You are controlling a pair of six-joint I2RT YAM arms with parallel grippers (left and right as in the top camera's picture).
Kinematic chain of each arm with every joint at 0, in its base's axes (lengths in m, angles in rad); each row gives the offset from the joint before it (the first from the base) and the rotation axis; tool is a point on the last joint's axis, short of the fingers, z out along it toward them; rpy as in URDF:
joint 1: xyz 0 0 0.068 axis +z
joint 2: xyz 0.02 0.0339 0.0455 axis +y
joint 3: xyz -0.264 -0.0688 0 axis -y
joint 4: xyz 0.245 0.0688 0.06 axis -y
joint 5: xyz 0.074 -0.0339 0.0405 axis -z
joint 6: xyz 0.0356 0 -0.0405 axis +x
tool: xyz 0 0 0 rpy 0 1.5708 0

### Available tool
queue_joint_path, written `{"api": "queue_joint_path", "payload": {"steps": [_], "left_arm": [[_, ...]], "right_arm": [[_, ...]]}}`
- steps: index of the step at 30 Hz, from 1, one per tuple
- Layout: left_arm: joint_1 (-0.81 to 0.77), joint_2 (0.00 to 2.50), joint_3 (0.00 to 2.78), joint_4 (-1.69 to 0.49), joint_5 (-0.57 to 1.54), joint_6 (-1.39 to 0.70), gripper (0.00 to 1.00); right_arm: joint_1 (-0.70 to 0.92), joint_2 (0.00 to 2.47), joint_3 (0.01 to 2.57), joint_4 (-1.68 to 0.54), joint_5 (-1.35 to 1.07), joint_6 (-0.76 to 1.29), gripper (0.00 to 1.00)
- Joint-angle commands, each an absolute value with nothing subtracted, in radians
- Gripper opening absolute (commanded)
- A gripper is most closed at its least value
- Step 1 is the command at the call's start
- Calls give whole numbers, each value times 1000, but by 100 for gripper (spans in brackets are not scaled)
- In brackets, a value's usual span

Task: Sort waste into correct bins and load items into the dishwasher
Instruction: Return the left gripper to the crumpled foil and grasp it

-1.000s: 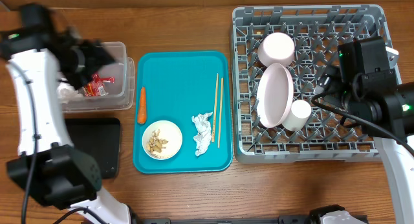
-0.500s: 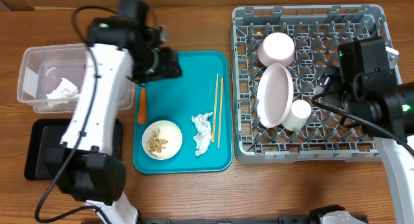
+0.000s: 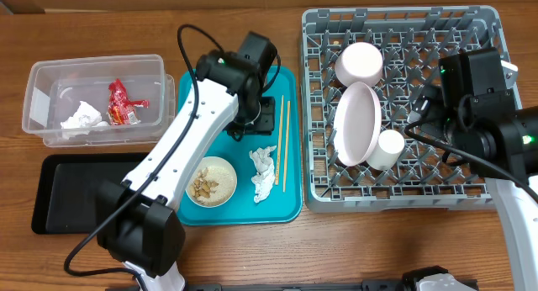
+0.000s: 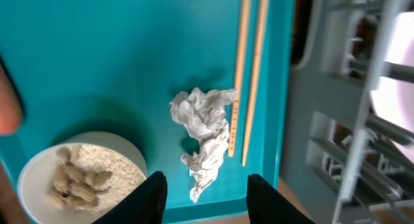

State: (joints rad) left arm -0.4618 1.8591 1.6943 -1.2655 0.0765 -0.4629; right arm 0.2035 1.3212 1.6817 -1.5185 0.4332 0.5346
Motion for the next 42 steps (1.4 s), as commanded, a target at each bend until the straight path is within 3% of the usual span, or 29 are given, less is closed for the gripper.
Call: {"api": "queue_joint_path", "payload": {"steps": [1, 15, 30, 42], "left_arm": [[-467, 1846, 1599, -1208, 75, -573, 42], [-488, 1846, 1371, -917, 175, -573, 43], [-561, 1846, 1356, -908, 20, -573, 53], [-573, 1910, 1356, -904, -10, -573, 53]], "right_arm": [[201, 1320, 1701, -1513, 432, 523, 100], [201, 1320, 1701, -1513, 432, 523, 100], [201, 1320, 1701, -1514, 432, 523, 100], [201, 1320, 1701, -1513, 432, 523, 100]]}}
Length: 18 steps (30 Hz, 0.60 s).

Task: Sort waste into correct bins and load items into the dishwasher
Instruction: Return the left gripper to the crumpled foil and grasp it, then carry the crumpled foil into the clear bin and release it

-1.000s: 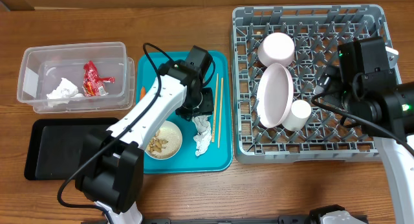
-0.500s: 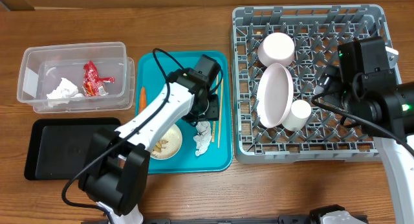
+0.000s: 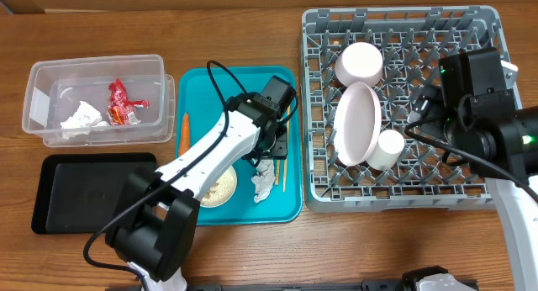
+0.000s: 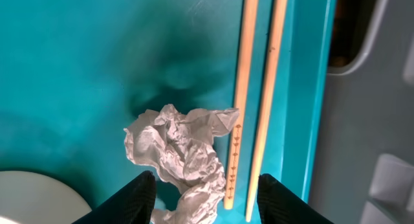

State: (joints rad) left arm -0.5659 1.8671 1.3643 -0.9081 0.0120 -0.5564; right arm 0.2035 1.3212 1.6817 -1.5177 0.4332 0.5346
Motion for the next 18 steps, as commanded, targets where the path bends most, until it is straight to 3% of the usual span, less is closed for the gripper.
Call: {"api": "queue_joint_path", "payload": {"steps": [1, 10, 14, 18], "left_arm": [[-573, 1916, 1356, -904, -10, -573, 53], [-572, 1944, 1357, -896, -11, -573, 37], [-570, 1944, 1356, -893, -11, -573, 25], [-570, 1944, 1356, -885, -12, -573, 24]], "right_arm": [[201, 1320, 1701, -1514, 432, 523, 100], [201, 1320, 1701, -1514, 432, 523, 100], [201, 1320, 1701, -1514, 432, 523, 100], [201, 1320, 1701, -1514, 432, 523, 100]]}}
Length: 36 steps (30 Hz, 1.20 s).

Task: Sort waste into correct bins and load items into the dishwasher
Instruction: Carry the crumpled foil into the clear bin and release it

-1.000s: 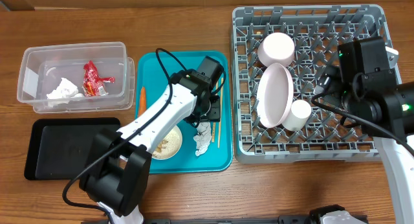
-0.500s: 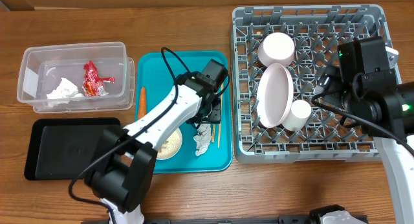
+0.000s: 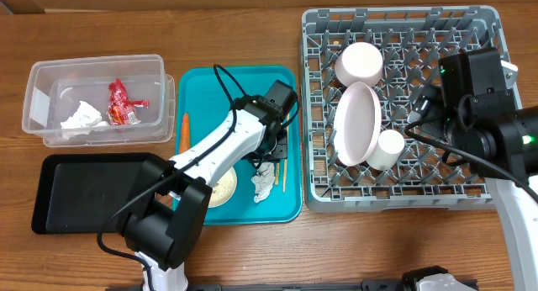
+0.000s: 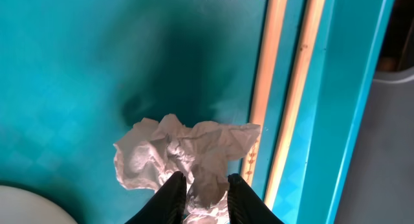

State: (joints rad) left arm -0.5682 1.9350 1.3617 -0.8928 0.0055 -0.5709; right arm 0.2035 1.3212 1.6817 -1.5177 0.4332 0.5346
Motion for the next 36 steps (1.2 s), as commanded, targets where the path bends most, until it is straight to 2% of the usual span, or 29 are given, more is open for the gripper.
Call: {"api": "queue_joint_path", "payload": {"steps": [1, 4, 11, 18, 28, 36], "left_arm": [[-570, 1944, 1357, -884, -12, -572, 22], [-568, 1944, 1357, -884, -23, -572, 4], [-539, 1940, 1408, -926, -35, -455, 4], [-450, 1934, 1638, -1098, -45, -448, 4], [-221, 1934, 1994, -1246, -44, -433, 4], [7, 1942, 2031, -1248, -44, -434, 4]], "right_arm": [[201, 1320, 1701, -1514, 432, 523, 100], [201, 1320, 1701, -1513, 432, 523, 100], [201, 1320, 1701, -1514, 432, 523, 100], [201, 1320, 1701, -1513, 432, 523, 100], [201, 1320, 1701, -1513, 432, 523, 100], [201, 1320, 1701, -1514, 432, 523, 100]]}}
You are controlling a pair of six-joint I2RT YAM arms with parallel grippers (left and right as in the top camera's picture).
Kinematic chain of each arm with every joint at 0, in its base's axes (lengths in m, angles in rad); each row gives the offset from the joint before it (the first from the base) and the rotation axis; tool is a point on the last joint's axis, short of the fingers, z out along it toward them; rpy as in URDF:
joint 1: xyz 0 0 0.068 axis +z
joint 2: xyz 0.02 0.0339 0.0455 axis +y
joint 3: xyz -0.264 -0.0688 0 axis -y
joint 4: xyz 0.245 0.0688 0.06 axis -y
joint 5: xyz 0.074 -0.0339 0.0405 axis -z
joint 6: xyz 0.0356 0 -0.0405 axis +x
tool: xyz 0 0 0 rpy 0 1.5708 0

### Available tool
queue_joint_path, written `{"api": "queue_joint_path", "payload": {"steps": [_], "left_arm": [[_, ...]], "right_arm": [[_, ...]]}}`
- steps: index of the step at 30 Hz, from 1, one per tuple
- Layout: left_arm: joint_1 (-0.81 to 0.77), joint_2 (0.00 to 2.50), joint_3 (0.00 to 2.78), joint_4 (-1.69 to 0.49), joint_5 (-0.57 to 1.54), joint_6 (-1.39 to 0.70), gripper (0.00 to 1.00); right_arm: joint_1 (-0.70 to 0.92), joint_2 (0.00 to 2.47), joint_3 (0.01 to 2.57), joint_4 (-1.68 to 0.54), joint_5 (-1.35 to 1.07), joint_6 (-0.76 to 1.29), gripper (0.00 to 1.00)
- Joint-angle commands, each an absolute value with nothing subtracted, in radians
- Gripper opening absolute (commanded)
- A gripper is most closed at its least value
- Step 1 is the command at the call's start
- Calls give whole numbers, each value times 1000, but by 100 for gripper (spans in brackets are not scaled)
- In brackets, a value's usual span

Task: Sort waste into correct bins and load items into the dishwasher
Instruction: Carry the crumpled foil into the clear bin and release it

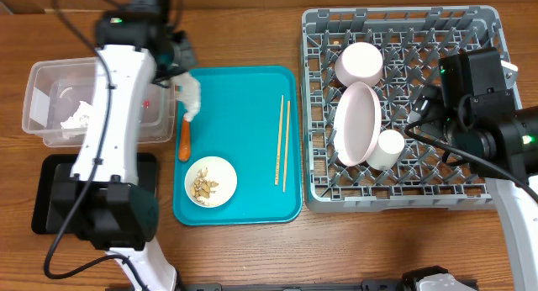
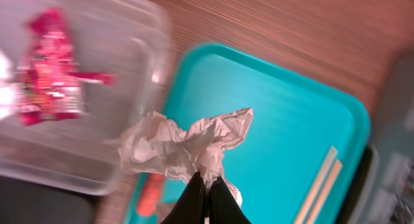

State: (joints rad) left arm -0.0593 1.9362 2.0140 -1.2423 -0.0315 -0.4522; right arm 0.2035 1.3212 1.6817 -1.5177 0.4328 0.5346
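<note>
My left gripper (image 2: 207,188) is shut on a crumpled white tissue (image 2: 184,143), which hangs in the air over the gap between the teal tray (image 2: 284,133) and the clear waste bin (image 2: 97,166). Overhead, the tissue (image 1: 192,96) dangles at the tray's upper left corner, just right of the bin (image 1: 50,72). A red wrapper (image 2: 52,75) and a white tissue (image 1: 81,116) lie in the bin. On the tray are a carrot (image 1: 183,138), a bowl of nuts (image 1: 210,182) and chopsticks (image 1: 282,144). My right arm (image 1: 475,89) hovers over the dish rack (image 1: 403,194); its fingers are not discernible.
A black tray (image 1: 50,215) lies in front of the clear bin, partly under my left arm. The rack holds a pink bowl (image 1: 360,62), a pink plate (image 1: 357,123) and a white cup (image 1: 389,148).
My left gripper was low on the tray with its fingers around the tissue. Now it holds the tissue raised at the tray's upper left corner, beside the clear bin. The right arm has not moved.
My left gripper was open above the tray, with the tissue beside the chopsticks. Then it was open right over the tissue, then nearly shut round it. Now the tissue is off the tray and hangs from the gripper by the bin's edge.
</note>
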Motion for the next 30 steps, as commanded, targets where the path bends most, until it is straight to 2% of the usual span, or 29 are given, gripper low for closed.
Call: {"api": "queue_joint_path", "payload": {"steps": [1, 6, 13, 20, 22, 24, 30], "left_arm": [[51, 1949, 2029, -1250, -45, -433, 4], [138, 1973, 2017, -1253, -45, -433, 4], [178, 2002, 1938, -1216, -64, -433, 5], [189, 2009, 1880, -1155, -64, -433, 12], [191, 2009, 1880, -1148, -64, -433, 16], [193, 2009, 1880, -1142, -64, -433, 27], [200, 2007, 1880, -1155, -62, -405, 41]], "right_arm": [[201, 1320, 1701, -1514, 432, 523, 100], [201, 1320, 1701, -1514, 432, 523, 100], [201, 1320, 1701, -1513, 432, 523, 100], [201, 1320, 1701, -1514, 432, 523, 100], [201, 1320, 1701, -1513, 432, 523, 100], [201, 1320, 1701, -1513, 432, 523, 100], [201, 1320, 1701, -1513, 432, 523, 100]]}}
